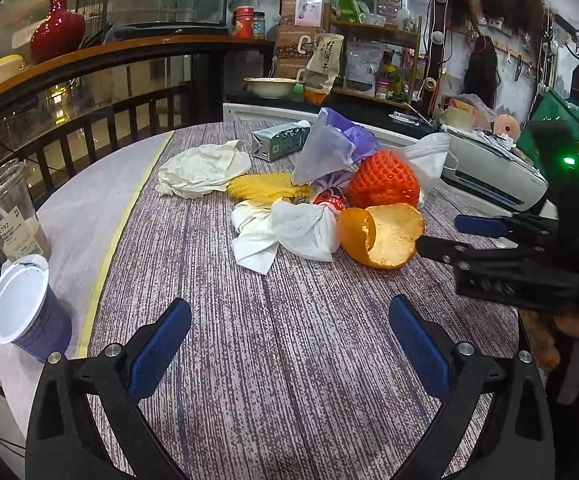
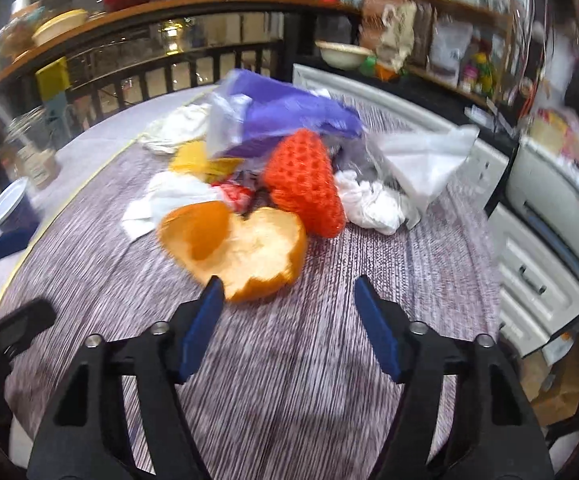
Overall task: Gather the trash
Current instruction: 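Reach the right gripper to the orange peel and close on it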
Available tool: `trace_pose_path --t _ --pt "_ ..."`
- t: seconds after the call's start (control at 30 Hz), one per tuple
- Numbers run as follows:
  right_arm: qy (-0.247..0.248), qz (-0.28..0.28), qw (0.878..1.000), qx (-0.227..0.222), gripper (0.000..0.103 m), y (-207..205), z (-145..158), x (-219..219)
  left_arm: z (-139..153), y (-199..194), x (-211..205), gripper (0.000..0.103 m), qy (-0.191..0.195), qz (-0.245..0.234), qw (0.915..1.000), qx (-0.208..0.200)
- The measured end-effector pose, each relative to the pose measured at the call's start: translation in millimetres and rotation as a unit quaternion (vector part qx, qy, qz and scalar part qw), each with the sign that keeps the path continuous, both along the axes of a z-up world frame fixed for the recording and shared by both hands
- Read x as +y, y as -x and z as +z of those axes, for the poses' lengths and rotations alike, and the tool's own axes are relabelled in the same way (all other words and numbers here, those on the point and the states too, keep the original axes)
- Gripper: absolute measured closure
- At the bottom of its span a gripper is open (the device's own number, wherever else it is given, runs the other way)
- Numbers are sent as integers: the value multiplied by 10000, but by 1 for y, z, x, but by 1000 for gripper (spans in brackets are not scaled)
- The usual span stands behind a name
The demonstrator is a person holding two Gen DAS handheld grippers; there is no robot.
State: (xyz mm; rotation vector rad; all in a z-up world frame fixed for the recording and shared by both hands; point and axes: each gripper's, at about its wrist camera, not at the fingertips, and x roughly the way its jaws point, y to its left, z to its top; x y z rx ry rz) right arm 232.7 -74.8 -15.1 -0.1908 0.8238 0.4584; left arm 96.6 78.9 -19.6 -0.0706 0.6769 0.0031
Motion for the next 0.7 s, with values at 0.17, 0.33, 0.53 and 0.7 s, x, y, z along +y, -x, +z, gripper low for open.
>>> trace_pose_path --t 0.17,0.33,0.53,0.7 --pt "-490 -69 9974 530 56 -30 -9 -1 2 -15 3 5 94 -46 9999 111" --pt "-649 19 9936 929 75 -47 -21 7 3 -31 3 5 230 -100 9994 235" --pt "-888 -3 9912 979 95 -45 -23 0 11 -56 5 5 386 -134 9988 277" --pt "-975 63 9909 930 96 -38 -15 -10 23 -88 4 9 449 -167 9986 227"
